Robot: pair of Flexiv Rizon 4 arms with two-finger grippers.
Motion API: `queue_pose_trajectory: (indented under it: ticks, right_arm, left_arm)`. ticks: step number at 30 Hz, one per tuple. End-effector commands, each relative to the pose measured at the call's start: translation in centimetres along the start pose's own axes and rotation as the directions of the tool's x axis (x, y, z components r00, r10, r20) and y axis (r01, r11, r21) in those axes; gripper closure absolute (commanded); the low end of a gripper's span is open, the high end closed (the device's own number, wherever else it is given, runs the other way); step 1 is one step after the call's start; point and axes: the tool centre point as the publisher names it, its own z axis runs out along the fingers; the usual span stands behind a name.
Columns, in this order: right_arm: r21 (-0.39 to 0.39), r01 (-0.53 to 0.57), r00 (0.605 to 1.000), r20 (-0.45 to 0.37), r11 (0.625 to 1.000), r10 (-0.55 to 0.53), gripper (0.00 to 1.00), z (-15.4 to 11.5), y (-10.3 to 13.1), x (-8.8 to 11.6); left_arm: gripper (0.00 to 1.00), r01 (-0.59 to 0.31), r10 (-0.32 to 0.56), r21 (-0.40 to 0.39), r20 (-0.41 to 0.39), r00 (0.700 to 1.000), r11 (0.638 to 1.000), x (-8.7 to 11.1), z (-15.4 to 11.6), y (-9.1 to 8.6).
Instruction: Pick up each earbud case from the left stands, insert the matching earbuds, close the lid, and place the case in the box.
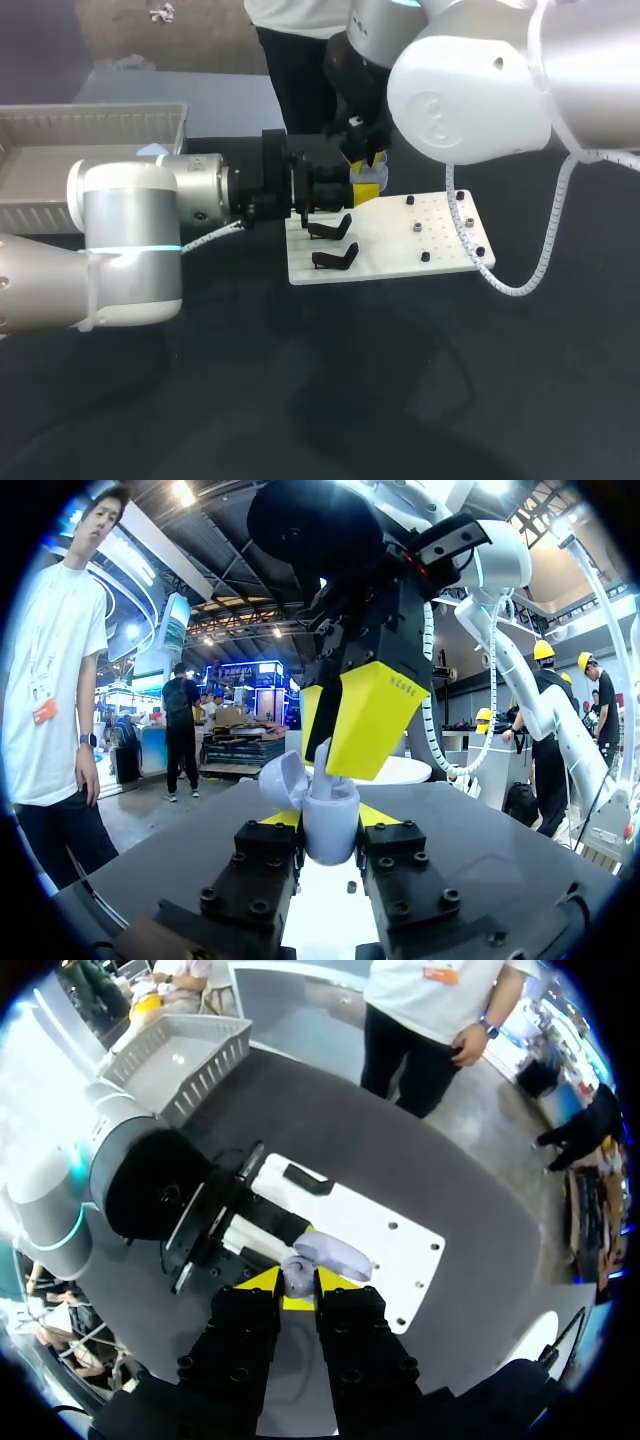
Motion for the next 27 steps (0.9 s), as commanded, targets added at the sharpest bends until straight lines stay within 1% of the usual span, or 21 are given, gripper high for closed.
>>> queue_pose_trajectory:
  ticks: [1,4,7,12,16,27]
  right_arm:
    - [-0.003,0.0,1.0,-0.007,1.0,0.0,0.78,0.22,-0.03,-0.34]
    - [-0.002,-0.001,1.0,-0.008,1.0,0.001,0.77,0.23,0.0,-0.34]
    - [-0.001,-0.004,1.0,-0.009,1.0,0.004,0.73,0.22,0.01,-0.32]
    - [0.0,-0.007,1.0,-0.01,1.0,0.007,0.75,0.17,-0.02,-0.25]
    - [0.003,-0.012,1.0,-0.008,1.0,0.012,0.72,0.1,-0.24,-0.23]
    - [0.012,-0.017,1.0,0.007,1.0,0.017,0.73,-0.49,-0.36,-0.57]
  left_arm:
    - [1.0,-0.005,0.005,-0.006,0.005,1.0,1.0,-0.02,0.02,-0.17]
    - [1.0,-0.005,0.005,-0.006,0.005,1.0,1.0,-0.02,0.02,-0.17]
    - [1.0,-0.005,0.005,-0.006,0.005,1.0,1.0,-0.02,0.02,-0.17]
    - [1.0,-0.005,0.005,-0.006,0.005,1.0,1.0,-0.02,0.02,-0.17]
    - [1.0,-0.005,0.005,-0.006,0.005,1.0,1.0,-0.02,0.02,-0.17]
    - [1.0,-0.005,0.005,-0.006,0.005,1.0,1.0,-0.02,0.02,-0.17]
